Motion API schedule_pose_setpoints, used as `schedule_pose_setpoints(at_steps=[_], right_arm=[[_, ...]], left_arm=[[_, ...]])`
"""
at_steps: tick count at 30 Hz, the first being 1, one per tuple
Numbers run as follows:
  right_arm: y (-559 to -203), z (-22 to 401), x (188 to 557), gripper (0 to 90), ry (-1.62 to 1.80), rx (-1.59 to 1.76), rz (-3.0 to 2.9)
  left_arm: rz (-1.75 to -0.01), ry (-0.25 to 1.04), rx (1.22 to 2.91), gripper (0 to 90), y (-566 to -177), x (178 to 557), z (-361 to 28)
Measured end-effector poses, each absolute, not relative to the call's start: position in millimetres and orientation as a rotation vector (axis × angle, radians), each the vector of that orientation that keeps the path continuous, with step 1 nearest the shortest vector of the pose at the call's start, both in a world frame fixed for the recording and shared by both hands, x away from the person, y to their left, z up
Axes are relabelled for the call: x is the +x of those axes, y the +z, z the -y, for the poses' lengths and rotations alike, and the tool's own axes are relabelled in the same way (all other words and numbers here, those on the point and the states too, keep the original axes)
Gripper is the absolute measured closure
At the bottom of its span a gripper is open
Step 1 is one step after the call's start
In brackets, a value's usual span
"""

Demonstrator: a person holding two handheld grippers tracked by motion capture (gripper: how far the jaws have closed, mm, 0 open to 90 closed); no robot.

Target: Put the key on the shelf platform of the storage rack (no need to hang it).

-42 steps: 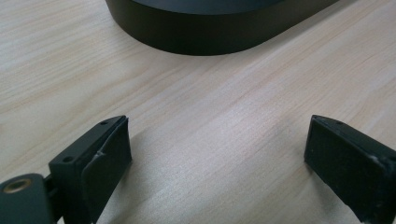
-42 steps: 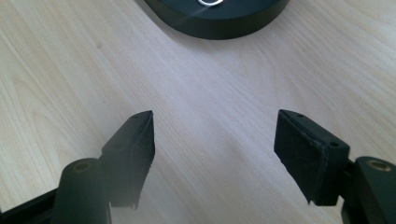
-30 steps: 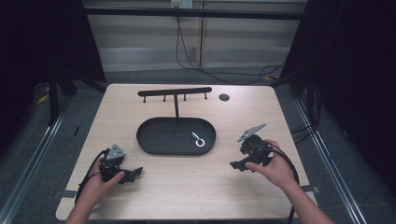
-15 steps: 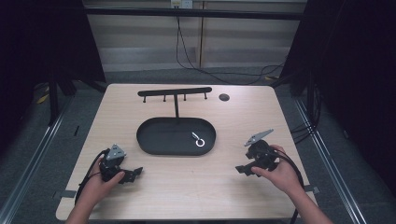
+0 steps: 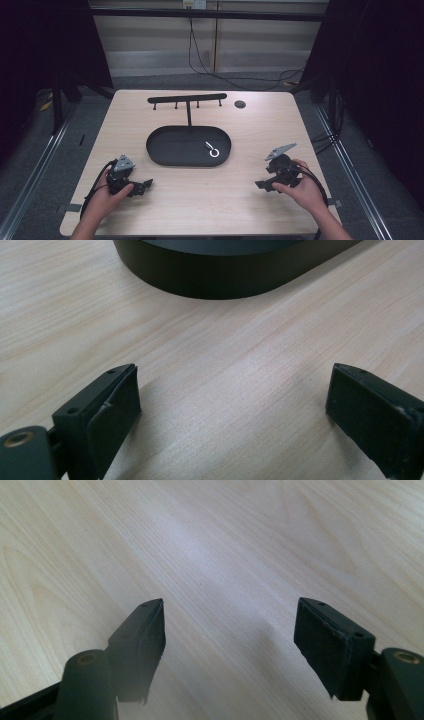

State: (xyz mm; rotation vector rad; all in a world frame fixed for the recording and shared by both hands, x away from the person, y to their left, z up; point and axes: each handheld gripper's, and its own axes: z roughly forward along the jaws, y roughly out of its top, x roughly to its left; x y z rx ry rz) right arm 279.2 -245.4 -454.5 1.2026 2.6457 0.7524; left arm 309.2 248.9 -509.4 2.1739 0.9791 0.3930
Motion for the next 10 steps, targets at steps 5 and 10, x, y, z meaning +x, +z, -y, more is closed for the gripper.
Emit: schedule_pose_setpoints(at_steps=[5, 10], right_arm=[[-460.1, 245.1, 277.9, 28.9, 0.743, 1.201, -2.643], [-458.2, 239.7, 278.7, 31.3, 0.751, 1.191, -2.647]], left_arm=[[-0.979, 0.394, 2.174, 6.9, -509.4, 309.2, -248.9], [-0.98, 0.394, 2.174, 6.9, -509.4, 309.2, -248.9]])
